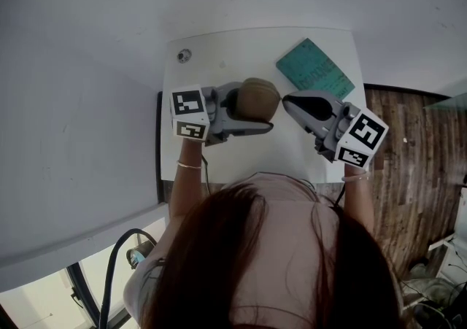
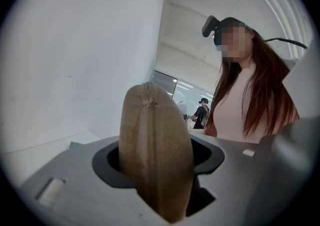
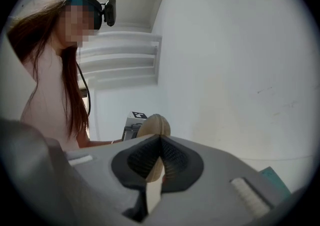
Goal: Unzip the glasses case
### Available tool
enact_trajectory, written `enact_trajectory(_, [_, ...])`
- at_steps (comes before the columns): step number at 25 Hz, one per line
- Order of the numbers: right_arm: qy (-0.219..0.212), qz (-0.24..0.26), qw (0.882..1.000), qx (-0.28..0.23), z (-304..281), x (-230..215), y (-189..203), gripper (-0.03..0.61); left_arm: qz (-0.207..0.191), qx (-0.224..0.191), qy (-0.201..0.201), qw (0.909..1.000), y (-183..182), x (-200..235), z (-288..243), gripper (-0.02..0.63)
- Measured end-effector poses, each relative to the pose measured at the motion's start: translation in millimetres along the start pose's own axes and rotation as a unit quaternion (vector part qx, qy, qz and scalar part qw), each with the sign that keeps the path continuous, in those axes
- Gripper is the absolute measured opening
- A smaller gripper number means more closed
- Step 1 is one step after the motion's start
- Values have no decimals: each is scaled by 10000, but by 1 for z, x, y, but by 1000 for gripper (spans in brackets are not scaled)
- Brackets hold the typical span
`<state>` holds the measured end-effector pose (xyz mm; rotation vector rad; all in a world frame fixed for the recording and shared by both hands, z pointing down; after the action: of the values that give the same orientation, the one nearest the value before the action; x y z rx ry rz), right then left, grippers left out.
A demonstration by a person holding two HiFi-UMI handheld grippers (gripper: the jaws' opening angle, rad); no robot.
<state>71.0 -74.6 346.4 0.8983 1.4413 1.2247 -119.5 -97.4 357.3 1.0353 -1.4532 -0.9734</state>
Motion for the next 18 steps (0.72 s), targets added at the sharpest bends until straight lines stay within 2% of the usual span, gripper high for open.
enact_trajectory(10, [167,-128,9997,-121,8,-2,4,3,166,-248,78,9995,4,4,-8,296])
enact_trajectory(18, [199,-104,9997,-105,8,-4,5,3,368,-697,41,9969,9,7,-10,296])
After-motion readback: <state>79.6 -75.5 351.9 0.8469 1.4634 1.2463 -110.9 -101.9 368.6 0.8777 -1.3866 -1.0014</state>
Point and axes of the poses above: the fingertips, and each gripper's own axes: z backward along the fingers, x to its left, y out of its underside, the point moved 9 cm from there along z, backward along the fingers, and after that the axes turned 6 degrees about -y, right-handed, at the moved point
